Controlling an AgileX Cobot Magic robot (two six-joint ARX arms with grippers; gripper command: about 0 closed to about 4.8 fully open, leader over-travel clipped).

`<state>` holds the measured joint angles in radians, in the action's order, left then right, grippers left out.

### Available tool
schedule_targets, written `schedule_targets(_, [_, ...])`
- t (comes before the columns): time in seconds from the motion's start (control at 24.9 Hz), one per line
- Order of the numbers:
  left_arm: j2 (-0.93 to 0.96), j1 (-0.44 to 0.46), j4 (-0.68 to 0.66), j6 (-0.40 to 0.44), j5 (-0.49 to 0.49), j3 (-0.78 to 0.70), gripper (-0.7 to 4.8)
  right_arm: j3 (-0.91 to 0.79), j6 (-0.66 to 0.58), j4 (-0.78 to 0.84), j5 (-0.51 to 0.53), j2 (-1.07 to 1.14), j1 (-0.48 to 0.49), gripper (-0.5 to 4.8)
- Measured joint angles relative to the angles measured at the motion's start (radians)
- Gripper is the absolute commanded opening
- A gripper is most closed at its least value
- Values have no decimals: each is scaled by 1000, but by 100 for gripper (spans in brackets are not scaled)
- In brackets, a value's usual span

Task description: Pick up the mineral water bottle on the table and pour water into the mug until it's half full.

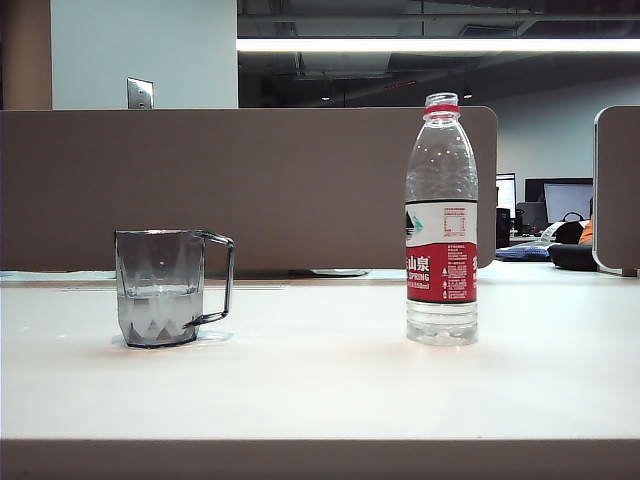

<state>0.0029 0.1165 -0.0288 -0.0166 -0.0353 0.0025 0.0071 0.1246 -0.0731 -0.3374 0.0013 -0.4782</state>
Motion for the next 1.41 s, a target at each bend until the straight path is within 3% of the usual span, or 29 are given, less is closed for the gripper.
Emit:
schedule_targets(0.4, [0, 0, 0, 0, 0, 0, -5, 0, 0, 0, 1, 0, 49, -1])
schedule_targets(0.48, [0, 0, 0, 0, 0, 0, -5, 0, 0, 3, 7, 0, 103, -1])
schedule_targets(0.76, [0, 0, 0, 0, 0, 0, -5, 0, -27, 86, 202, 0, 351, -1])
schedule_targets(0.93, [0, 0, 0, 0, 0, 0, -5, 0, -43, 112, 268, 0, 414, -1])
schedule_targets(1.41, [0, 0, 0, 0, 0, 0, -5, 0, -80, 111, 269, 0, 543, -1])
